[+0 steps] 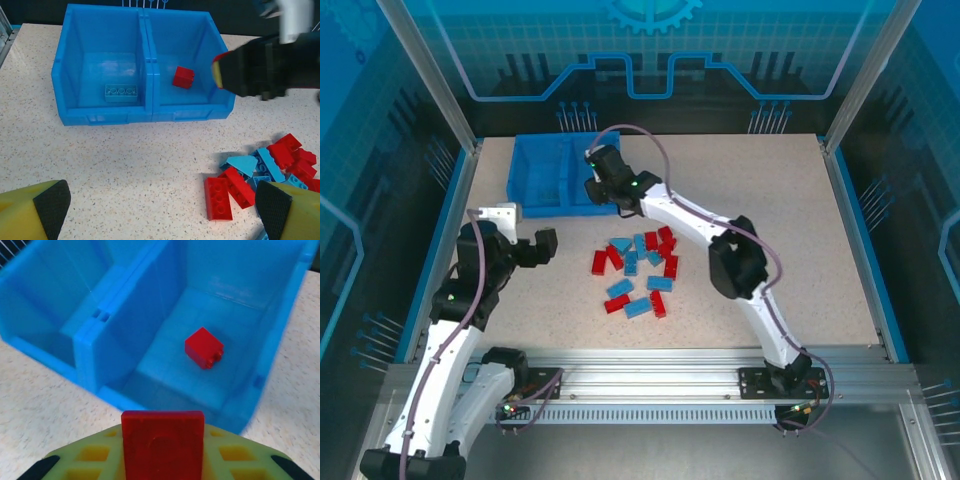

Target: Sort the legos into containers by color

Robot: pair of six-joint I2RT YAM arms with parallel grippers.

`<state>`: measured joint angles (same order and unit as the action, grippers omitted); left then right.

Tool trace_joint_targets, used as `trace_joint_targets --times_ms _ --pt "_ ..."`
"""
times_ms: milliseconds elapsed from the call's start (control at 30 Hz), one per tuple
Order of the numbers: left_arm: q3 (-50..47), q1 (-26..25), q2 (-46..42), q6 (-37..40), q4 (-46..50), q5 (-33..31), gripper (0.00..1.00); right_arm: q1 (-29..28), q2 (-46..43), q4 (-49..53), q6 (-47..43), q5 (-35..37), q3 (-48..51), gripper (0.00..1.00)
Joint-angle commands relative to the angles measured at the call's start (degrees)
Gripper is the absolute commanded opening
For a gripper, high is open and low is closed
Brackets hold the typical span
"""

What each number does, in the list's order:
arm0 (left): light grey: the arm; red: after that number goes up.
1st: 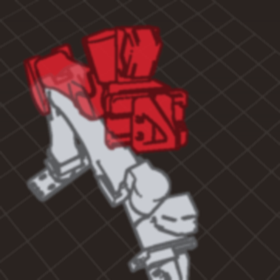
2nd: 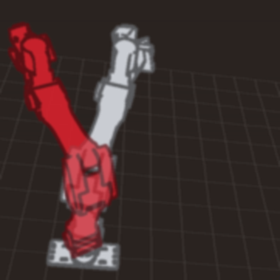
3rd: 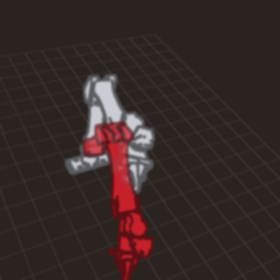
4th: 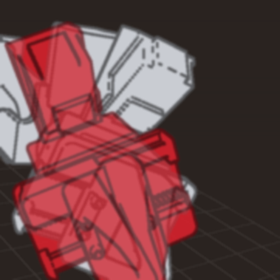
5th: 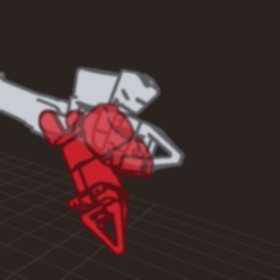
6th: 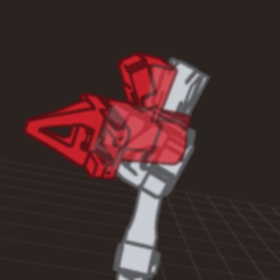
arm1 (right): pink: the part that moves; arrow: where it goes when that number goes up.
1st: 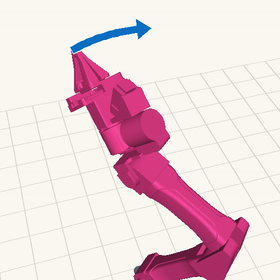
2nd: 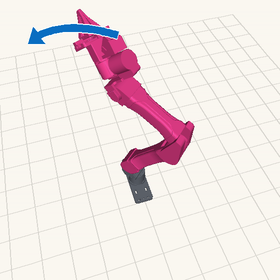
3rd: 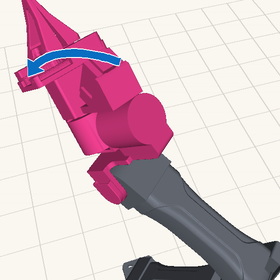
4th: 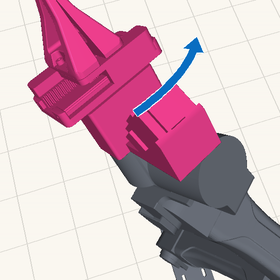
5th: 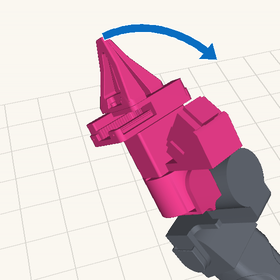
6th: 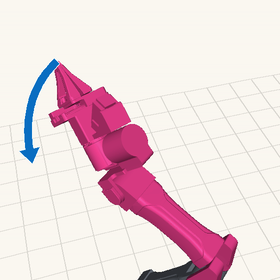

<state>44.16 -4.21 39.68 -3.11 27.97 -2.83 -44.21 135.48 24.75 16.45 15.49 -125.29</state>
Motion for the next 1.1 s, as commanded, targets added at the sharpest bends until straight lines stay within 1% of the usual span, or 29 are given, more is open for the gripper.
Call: trace_joint_targets --times_ms 0,133,200,333,400,467,500,567,700,800,900,1067 --pt "-0.7 0.5 -0.3 -1.1 -0.5 -1.1 0.99 -0.9 7.5 5.5 -2.8 4.6 -12.0 0.32" --pt "-0.8 0.6 0.1 -1.5 -0.9 -0.5 0.99 -0.9 18.3 9.9 -4.3 7.8 -26.5 0.32" --pt "-0.8 0.6 0.2 -1.7 -1.0 -0.4 0.99 -0.9 22.0 9.7 -5.4 8.0 -30.3 0.32" --pt "-0.8 0.6 0.4 -2.2 -1.2 -0.2 0.99 -0.9 24.7 8.3 -4.2 5.4 -31.8 0.34" --pt "-0.8 0.6 0.7 -2.2 -1.3 -0.1 0.99 -0.9 24.6 8.9 -2.3 4.6 -31.7 0.39" --pt "-0.7 0.6 1.2 -2.2 -1.2 -0.3 0.99 -1.1 23.6 9.8 -1.7 4.3 -31.7 0.48" --pt "-0.6 0.6 1.3 -2.1 -1.1 -0.5 0.99 -1.2 23.0 10.1 -1.7 4.3 -31.6 0.5" --pt "-0.6 0.6 1.5 -2.0 -1.1 -0.5 0.99 -1.3 21.2 10.6 -2.0 4.2 -31.0 0.51" --pt "-0.6 0.7 2.0 -1.8 -1.2 -0.8 0.99 -1.4 15.2 12.3 -1.3 3.2 -28.3 0.51" --pt "-0.6 0.8 2.4 -1.7 -1.0 -1.3 0.99 -1.5 7.9 13.8 -1.1 2.0 -23.0 0.51" --pt "-0.4 0.8 3.1 -1.8 -0.7 -1.5 0.99 -1.4 -2.6 14.0 -1.3 -0.2 -12.4 0.53" --pt "1.2 0.7 5.9 -6.0 1.6 -2.4 0.99 -0.3 -23.5 14.5 -3.4 -10.0 9.7 0.6"
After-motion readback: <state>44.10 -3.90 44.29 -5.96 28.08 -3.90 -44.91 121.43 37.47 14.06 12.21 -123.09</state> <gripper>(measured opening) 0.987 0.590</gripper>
